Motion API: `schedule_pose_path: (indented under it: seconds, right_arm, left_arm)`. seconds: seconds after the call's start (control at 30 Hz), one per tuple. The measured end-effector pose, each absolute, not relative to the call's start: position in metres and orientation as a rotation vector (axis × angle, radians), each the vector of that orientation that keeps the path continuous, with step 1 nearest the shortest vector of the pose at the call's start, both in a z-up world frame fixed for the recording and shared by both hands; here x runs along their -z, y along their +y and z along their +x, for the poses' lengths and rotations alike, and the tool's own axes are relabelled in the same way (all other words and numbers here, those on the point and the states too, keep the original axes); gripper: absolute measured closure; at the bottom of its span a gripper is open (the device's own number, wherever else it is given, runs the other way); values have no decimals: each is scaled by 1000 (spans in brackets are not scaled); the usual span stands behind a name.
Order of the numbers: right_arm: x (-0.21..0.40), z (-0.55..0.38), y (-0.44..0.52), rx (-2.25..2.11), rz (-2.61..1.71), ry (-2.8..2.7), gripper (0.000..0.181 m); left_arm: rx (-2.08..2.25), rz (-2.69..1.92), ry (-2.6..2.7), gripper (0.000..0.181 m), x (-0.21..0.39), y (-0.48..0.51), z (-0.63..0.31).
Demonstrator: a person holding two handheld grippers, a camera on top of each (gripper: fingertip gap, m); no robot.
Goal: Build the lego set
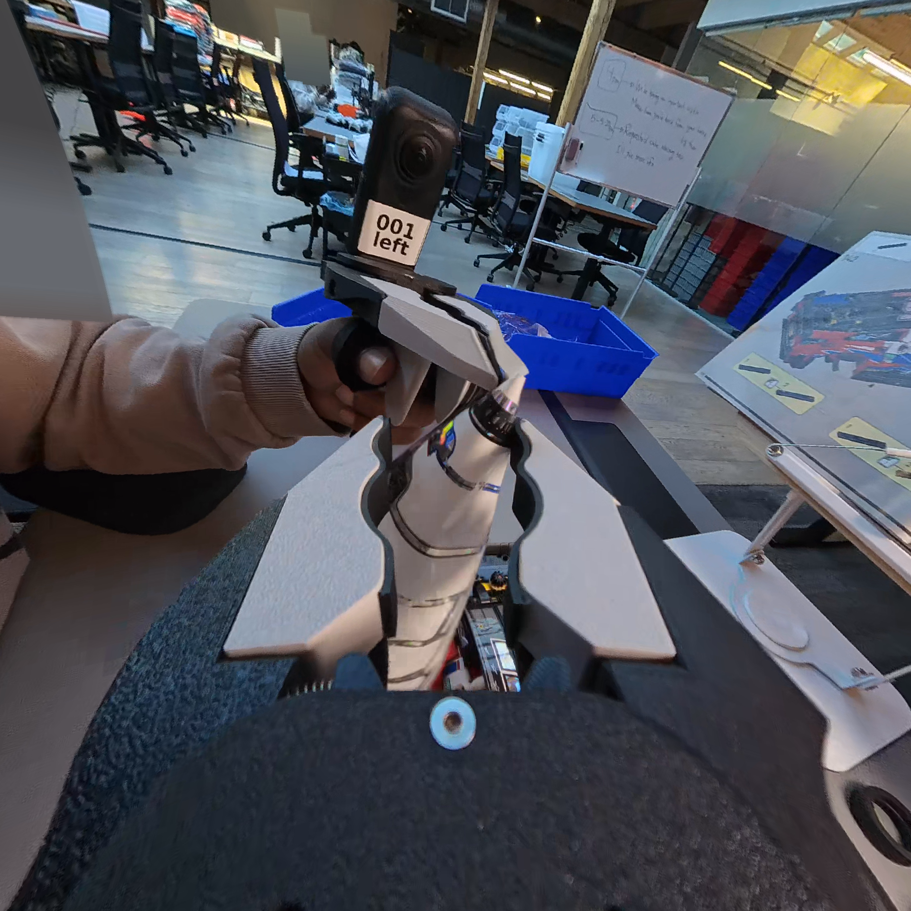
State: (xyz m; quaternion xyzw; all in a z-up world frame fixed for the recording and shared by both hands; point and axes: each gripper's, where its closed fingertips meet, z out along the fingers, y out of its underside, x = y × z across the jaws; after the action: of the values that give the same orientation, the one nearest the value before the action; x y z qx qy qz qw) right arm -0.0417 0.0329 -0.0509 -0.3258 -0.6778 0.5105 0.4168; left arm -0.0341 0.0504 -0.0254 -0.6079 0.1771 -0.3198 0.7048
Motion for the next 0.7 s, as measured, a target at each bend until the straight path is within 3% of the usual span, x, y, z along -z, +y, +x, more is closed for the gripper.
schedule_pose_path:
  seconds: [0.3,0.7]
  right_arm:
    - [44,-40,45,-1287,-846,-1642,146]
    - [13,-31,82,-954,-933,-1437,148]
  left_arm:
    - [772,-1326,362,181,24,50,-39]
    - [627,-1333,232,181,17,56,-66]
